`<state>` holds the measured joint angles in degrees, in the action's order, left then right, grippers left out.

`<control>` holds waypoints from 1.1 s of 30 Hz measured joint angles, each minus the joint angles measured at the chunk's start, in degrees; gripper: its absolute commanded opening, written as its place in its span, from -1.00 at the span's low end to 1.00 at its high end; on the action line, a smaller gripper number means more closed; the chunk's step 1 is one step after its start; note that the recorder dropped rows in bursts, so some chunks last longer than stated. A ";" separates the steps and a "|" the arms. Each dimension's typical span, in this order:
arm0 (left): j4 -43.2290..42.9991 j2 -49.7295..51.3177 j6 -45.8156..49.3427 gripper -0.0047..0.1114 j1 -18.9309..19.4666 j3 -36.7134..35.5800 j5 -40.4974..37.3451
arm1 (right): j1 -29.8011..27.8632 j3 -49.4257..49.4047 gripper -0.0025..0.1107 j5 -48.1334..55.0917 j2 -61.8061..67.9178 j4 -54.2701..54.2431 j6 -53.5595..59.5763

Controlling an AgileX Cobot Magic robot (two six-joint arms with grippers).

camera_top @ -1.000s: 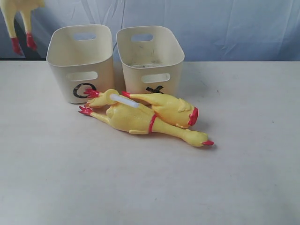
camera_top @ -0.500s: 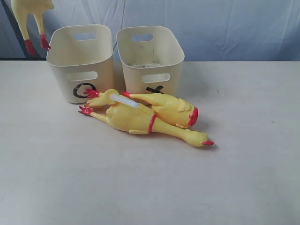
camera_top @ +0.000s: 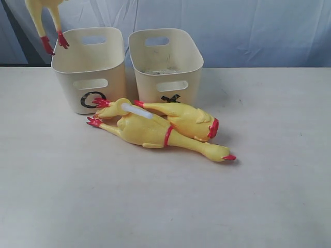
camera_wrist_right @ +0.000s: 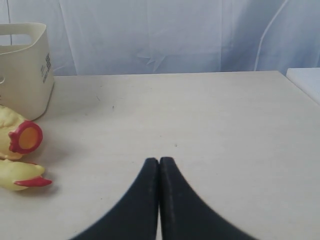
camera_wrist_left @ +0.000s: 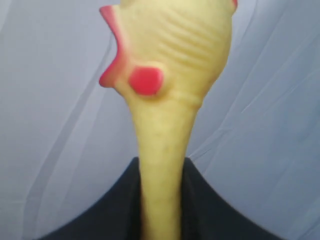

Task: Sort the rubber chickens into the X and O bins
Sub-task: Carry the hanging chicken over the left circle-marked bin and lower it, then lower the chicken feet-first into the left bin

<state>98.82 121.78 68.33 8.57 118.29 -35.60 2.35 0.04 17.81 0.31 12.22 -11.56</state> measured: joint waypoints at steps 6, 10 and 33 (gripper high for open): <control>-0.11 3.88 -0.12 -0.92 -1.76 3.11 0.49 | 0.00 0.00 -0.97 0.00 0.00 0.00 0.00; 0.01 6.60 -0.12 -0.92 -2.81 6.32 1.09 | 0.00 0.00 -0.97 0.00 0.00 -0.09 0.00; -1.33 17.27 -13.42 -0.92 -7.42 10.32 6.75 | 0.00 0.00 -0.97 0.00 0.00 -0.78 0.00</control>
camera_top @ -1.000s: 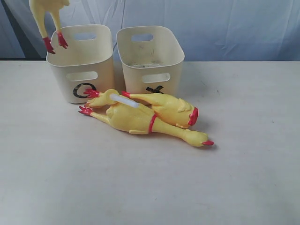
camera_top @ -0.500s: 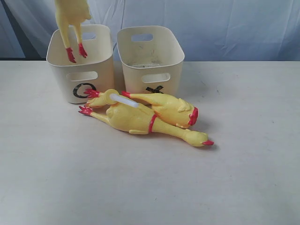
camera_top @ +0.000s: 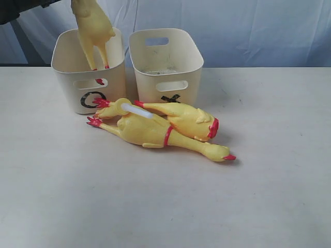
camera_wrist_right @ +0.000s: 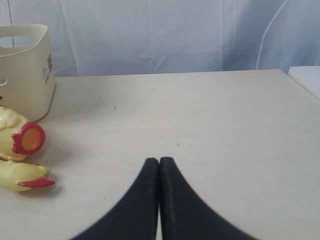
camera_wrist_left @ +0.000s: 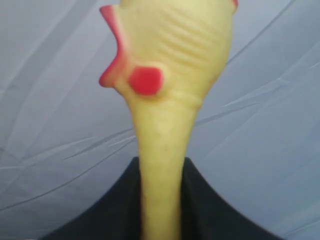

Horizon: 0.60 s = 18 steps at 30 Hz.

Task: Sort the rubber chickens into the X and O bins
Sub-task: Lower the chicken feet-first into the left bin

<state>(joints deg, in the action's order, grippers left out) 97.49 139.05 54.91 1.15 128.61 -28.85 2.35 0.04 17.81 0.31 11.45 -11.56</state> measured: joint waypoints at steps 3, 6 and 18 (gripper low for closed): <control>-4.08 0.00 -4.45 -0.92 0.00 0.00 0.13 | 0.00 0.00 -0.97 0.00 0.00 0.00 0.00; -8.43 0.09 -8.63 -0.92 0.00 0.00 0.34 | 0.00 0.00 -0.97 0.00 0.00 0.00 0.00; -28.94 0.09 -31.04 -0.92 -2.13 0.00 0.31 | 0.00 0.00 -0.97 0.00 0.00 0.00 0.00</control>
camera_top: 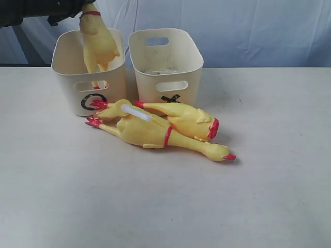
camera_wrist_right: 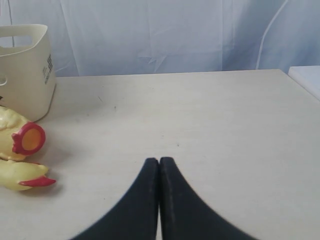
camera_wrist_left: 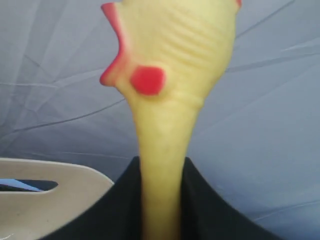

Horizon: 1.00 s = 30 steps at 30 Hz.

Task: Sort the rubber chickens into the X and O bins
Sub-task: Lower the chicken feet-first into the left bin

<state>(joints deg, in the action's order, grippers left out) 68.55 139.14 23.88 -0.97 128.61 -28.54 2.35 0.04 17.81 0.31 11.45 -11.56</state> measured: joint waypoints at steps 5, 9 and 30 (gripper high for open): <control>-8.29 0.00 -8.29 -0.92 0.01 0.00 -1.05 | 0.00 0.00 -0.97 0.00 0.00 0.00 0.00; -10.83 0.00 -9.45 -0.92 0.01 0.00 -2.09 | 0.00 0.00 -0.97 0.00 0.00 0.00 0.00; -20.84 0.00 -10.16 -0.44 0.01 0.00 -3.69 | 0.00 0.00 -0.97 0.00 0.00 0.00 0.00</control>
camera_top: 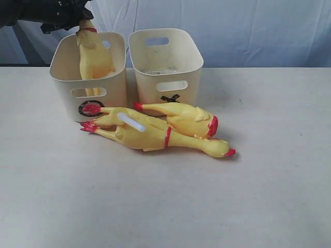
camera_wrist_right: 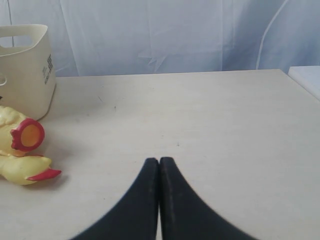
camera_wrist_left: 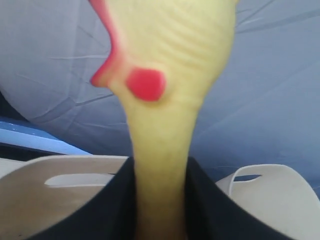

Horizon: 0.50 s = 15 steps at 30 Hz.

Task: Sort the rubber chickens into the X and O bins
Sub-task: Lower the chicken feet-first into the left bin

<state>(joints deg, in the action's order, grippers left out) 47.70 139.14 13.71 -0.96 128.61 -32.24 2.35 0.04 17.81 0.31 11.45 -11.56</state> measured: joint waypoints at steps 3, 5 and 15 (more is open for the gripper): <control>-2.79 0.00 -0.12 -0.44 0.00 0.00 -0.13 | 0.00 0.00 -0.97 0.00 0.00 0.00 0.00; -3.81 0.00 -0.20 -0.44 0.00 0.04 -0.17 | 0.00 0.00 -0.97 0.00 0.00 0.00 0.00; -11.65 0.00 -0.46 -0.44 0.00 0.14 -0.40 | 0.00 0.00 -0.97 0.00 0.00 0.00 0.00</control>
<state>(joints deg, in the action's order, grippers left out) 36.05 139.14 13.25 -0.96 128.75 -32.63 2.35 0.04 17.81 0.31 11.45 -11.56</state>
